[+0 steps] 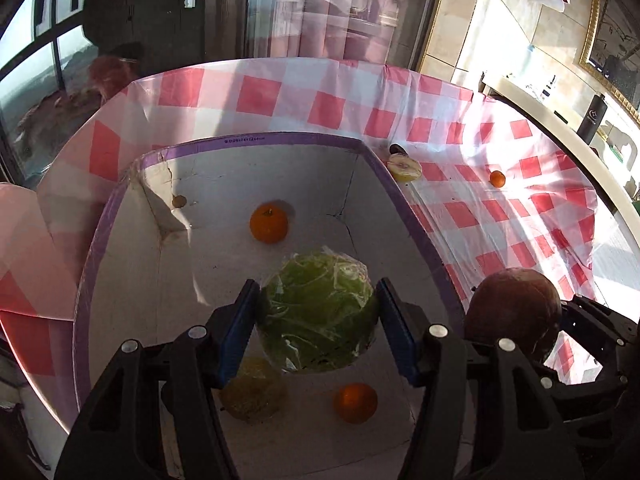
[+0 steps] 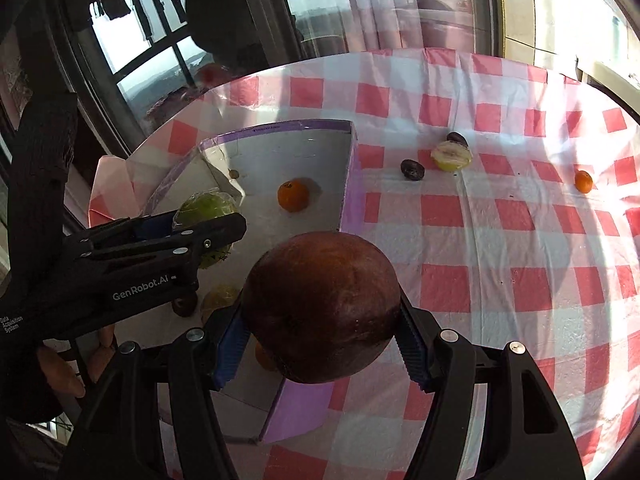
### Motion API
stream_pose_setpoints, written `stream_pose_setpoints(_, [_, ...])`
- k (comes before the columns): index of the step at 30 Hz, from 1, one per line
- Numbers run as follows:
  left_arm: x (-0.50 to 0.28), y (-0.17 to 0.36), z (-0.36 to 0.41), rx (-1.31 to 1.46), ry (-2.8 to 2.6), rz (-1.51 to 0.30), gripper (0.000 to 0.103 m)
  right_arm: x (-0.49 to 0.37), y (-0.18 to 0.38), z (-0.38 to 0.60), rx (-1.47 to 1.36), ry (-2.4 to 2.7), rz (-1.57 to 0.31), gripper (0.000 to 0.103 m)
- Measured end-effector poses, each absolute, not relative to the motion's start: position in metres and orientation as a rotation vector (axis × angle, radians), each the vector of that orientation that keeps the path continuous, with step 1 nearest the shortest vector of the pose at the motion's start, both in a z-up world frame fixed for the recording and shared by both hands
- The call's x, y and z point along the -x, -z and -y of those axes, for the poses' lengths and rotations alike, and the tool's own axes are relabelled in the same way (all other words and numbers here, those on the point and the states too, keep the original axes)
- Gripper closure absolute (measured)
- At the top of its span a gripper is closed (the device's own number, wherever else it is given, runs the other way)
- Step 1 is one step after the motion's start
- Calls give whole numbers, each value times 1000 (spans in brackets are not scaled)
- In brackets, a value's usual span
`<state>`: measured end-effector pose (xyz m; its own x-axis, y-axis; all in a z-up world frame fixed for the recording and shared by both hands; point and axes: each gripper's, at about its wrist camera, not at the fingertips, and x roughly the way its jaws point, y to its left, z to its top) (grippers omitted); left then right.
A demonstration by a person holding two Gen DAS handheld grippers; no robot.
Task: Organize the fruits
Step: 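Lower the apple and green melon half into the white box and open both tools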
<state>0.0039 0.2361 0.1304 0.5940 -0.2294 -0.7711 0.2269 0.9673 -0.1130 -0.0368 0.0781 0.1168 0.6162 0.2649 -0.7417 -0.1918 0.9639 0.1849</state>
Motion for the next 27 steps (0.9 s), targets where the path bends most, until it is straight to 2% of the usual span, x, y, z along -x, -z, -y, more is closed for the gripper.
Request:
stream_pose_setpoints(11, [-14, -117, -297, 61, 105, -952, 43, 38, -138, -108, 50, -289, -783, 39])
stream_pose_setpoints(22, [-28, -99, -300, 61, 81, -1051, 43, 32, -63, -200, 351, -595, -1117, 39])
stream_pose_setpoints(27, [-27, -96, -296, 35, 72, -1056, 42, 23, -47, -198, 291, -589, -1205, 39])
